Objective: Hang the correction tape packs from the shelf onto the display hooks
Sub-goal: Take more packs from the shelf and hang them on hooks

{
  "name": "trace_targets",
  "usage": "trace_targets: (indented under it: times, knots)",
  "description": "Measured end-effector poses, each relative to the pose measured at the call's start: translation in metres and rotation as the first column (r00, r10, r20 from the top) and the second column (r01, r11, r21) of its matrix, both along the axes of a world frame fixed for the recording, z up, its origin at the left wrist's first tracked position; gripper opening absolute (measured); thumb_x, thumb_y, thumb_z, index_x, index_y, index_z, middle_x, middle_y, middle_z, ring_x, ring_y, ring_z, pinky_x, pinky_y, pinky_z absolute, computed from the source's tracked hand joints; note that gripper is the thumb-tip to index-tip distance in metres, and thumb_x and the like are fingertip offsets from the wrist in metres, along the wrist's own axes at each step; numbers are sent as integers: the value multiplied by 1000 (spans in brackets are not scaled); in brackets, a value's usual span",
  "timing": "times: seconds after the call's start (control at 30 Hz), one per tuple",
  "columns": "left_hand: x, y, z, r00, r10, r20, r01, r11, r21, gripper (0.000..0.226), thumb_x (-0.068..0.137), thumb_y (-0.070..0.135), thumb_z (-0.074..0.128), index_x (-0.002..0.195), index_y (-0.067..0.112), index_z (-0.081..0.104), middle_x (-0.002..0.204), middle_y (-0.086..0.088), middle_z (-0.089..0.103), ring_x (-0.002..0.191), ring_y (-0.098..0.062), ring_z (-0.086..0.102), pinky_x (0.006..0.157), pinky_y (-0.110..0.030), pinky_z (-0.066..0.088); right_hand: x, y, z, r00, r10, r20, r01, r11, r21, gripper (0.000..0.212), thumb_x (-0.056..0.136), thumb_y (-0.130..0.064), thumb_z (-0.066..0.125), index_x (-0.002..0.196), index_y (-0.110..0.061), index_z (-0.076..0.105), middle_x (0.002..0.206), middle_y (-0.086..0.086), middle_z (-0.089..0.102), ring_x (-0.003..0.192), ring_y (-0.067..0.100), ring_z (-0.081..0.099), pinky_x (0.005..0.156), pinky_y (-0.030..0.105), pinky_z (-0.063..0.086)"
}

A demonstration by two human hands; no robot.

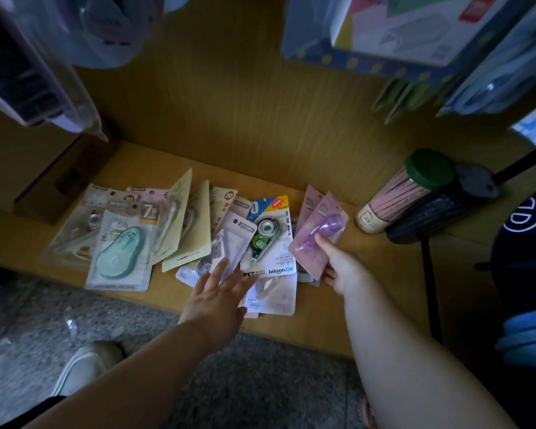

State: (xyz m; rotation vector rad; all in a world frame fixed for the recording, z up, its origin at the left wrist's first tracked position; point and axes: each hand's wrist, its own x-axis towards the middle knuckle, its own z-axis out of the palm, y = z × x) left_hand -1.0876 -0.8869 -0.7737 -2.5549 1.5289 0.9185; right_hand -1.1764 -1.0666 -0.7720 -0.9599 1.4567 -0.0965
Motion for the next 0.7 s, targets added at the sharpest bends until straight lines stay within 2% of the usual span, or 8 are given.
trace_targets:
  times: [0.1, 0.17, 0.23, 0.3, 0.37, 0.43, 0.57, 0.7]
  knots:
    - [1, 1, -2, 1000, 23, -10, -23, 1000, -10, 57, 97, 30, 29, 146, 32, -2, 157, 10, -5, 143, -20, -20, 117, -35, -3, 3, 3, 2, 1000, 5, 10, -5, 1000, 1, 49, 84, -35, 62, 124, -10, 51, 129, 11, 57, 116, 24, 53, 99, 34, 39]
    - [2, 2, -3, 1000, 26, -8, -26, 1000, -8, 58, 97, 29, 29, 146, 32, -1, 157, 10, -5, 143, -21, -20, 117, -35, -3, 5, 6, 4, 1000, 12, 27, -12, 1000, 5, 43, 83, -34, 62, 119, -13, 53, 125, 11, 58, 93, 19, 57, 82, 29, 43]
    - [3, 2, -5, 1000, 26, -5, -26, 1000, -12, 58, 97, 28, 30, 146, 33, 0, 157, 10, -5, 143, -21, -20, 117, -36, -2, 7, 8, 3, 999, -2, 50, 1, 1000, 19, 39, 83, -32, 62, 116, -14, 55, 118, 10, 61, 72, 12, 52, 59, 25, 37]
    - [2, 2, -5, 999, 34, -8, -34, 999, -23, 58, 97, 27, 30, 146, 33, 1, 157, 11, -5, 143, -21, -20, 117, -36, -1, 9, 9, 2, 998, -1, 59, -2, 999, 51, 30, 84, -32, 62, 108, -15, 57, 102, 5, 62, 68, 9, 50, 54, 25, 31]
    - [2, 2, -6, 999, 43, -10, -43, 999, -30, 57, 97, 28, 31, 146, 34, 2, 157, 12, -4, 143, -20, -20, 117, -35, 0, 11, 10, 2, 996, 1, 88, -10, 995, 98, 14, 85, -31, 60, 85, -18, 55, 83, 0, 61, 67, 9, 50, 54, 25, 30]
    - [3, 3, -6, 999, 47, -12, -48, 998, -34, 58, 97, 28, 31, 146, 35, 1, 157, 12, -5, 143, -20, -20, 117, -34, 1, 12, 11, 1, 992, 0, 124, -14, 993, 118, 17, 86, -31, 59, 74, -20, 52, 70, -3, 60, 66, 9, 52, 53, 25, 32]
    - [5, 4, -7, 998, 61, -28, -62, 997, -39, 58, 96, 28, 32, 145, 36, 1, 157, 13, -4, 143, -19, -19, 117, -34, 3, 10, 13, -1, 978, -41, 204, 13, 990, 137, 12, 86, -26, 59, 76, -21, 55, 49, -7, 66, 69, 11, 55, 59, 28, 42]
    - [5, 4, -7, 996, 72, -45, -74, 996, -58, 58, 96, 28, 33, 145, 37, 3, 157, 13, -1, 144, -18, -18, 117, -33, 3, 9, 14, -6, 951, -135, 279, 92, 982, 162, 14, 85, -17, 61, 98, -14, 57, 62, -3, 69, 73, 13, 58, 81, 31, 48]
